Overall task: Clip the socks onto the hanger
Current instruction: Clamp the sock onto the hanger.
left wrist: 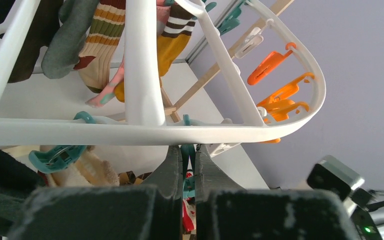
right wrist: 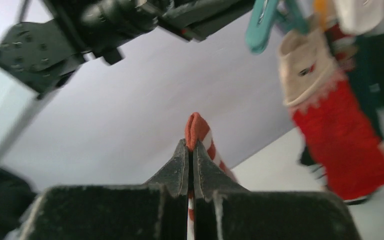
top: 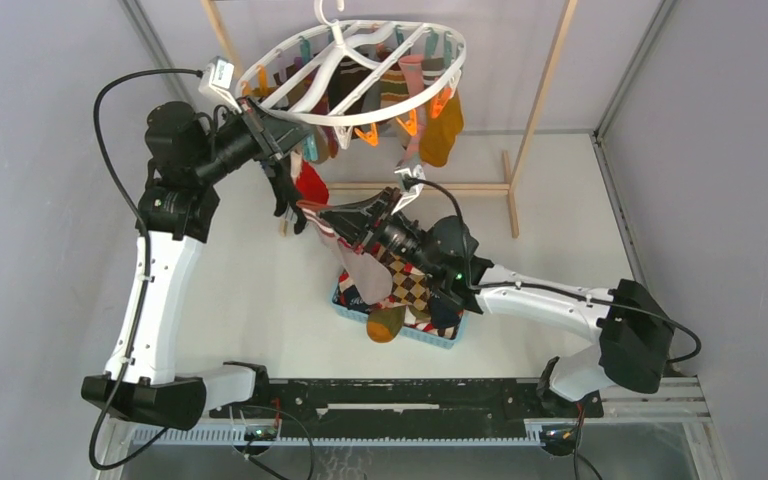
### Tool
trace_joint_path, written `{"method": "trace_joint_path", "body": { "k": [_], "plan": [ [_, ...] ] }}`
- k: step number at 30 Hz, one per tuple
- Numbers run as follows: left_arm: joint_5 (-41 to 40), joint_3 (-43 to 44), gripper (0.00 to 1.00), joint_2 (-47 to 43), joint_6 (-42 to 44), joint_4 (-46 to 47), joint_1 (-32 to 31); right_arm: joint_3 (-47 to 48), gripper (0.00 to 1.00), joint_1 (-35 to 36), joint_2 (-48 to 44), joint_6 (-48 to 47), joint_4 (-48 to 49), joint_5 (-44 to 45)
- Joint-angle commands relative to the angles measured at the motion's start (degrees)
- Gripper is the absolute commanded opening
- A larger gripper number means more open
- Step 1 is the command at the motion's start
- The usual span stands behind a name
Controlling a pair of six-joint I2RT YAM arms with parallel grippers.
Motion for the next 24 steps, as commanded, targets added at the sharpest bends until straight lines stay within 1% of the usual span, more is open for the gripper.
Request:
{"method": "trace_joint_path", "body": {
  "k": [1,6,10,17,24],
  "plan": [
    [-3.74,1.71,0.00,-1.38,1.79,-3.97,-2.11,4.30,0.00,1.19,-0.03,-18.52,-9.44,17.32],
    [-7.76,0.79,0.00,-1.89,2.22,-4.62,-3.14,10.13,0.00,2.72,2.65,-25.40,-12.40,20.84],
    [-8.96,1.02,0.00,-1.82,2.96,-5.27,-3.36,12.99,0.00,3.42,4.01,-28.46,-13.00,22.69],
    [-10.09,1.08,0.00,-1.56,2.73,-5.49,-3.63,16.71,0.00,3.75,5.66,-30.34,-14.07,22.03],
    [-10.51,0.91,0.00,-1.73,2.90,-5.81,-3.72,17.99,0.00,3.79,5.75,-30.33,-14.27,22.27]
  ]
}}
